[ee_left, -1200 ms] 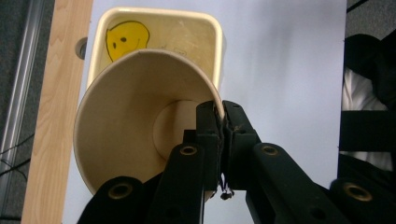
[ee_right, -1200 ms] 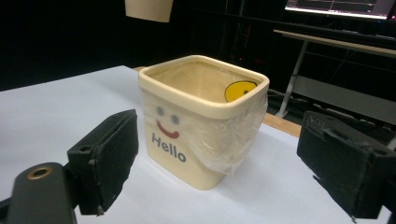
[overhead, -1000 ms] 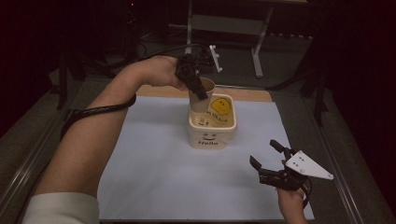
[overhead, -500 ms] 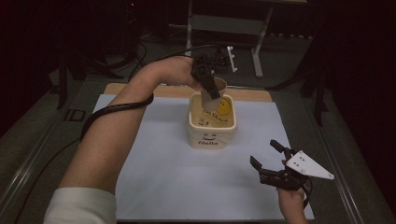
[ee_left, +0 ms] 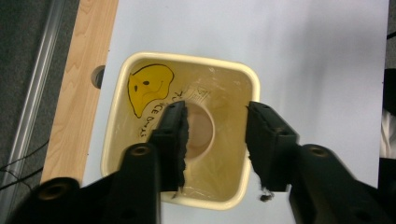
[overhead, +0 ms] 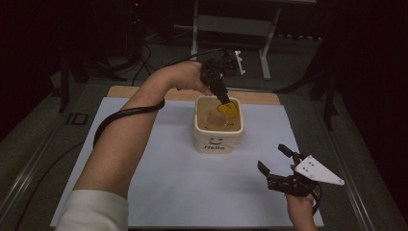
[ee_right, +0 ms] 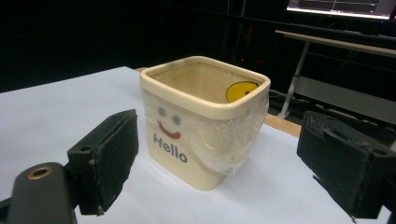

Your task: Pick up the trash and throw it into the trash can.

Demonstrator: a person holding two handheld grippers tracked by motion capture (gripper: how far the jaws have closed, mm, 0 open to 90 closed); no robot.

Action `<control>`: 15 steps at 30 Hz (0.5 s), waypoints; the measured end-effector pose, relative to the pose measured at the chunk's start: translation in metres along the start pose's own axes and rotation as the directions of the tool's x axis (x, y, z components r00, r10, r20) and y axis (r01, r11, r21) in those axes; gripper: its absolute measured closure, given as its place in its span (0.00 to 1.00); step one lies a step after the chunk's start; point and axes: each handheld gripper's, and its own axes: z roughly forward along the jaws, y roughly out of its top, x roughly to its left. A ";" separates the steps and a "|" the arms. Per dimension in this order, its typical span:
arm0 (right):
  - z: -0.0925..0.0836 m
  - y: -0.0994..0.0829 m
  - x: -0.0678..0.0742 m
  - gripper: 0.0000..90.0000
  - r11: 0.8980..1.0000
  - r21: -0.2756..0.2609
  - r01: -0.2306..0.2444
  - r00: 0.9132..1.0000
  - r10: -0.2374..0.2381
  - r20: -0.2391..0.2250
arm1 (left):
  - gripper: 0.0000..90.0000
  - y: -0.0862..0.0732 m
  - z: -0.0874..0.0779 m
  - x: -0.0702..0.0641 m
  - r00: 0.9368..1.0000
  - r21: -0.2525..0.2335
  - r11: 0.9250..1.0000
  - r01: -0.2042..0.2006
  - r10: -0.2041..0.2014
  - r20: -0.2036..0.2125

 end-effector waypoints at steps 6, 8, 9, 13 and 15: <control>0.001 0.000 0.001 0.14 1.000 0.003 -0.001 1.000 0.001 -0.002 | 0.59 -0.009 -0.010 -0.005 1.000 -0.033 0.999 0.006 -0.007 -0.030; 0.001 0.000 0.001 0.14 1.000 0.001 0.004 1.000 -0.004 -0.002 | 0.59 -0.013 -0.013 -0.007 0.999 -0.041 0.999 0.008 -0.009 -0.032; 0.001 0.000 0.001 0.14 1.000 0.001 0.003 1.000 -0.003 -0.002 | 0.57 -0.016 -0.015 -0.008 0.999 -0.040 0.999 0.011 -0.012 -0.035; 0.001 0.000 0.002 0.14 1.000 0.006 0.003 1.000 -0.003 -0.004 | 0.52 -0.027 -0.021 -0.012 0.999 -0.064 0.998 0.006 -0.008 -0.033; 0.002 0.000 0.002 0.14 1.000 0.008 0.002 1.000 -0.002 -0.004 | 0.51 -0.032 -0.024 -0.013 0.999 -0.072 0.997 0.017 -0.020 -0.035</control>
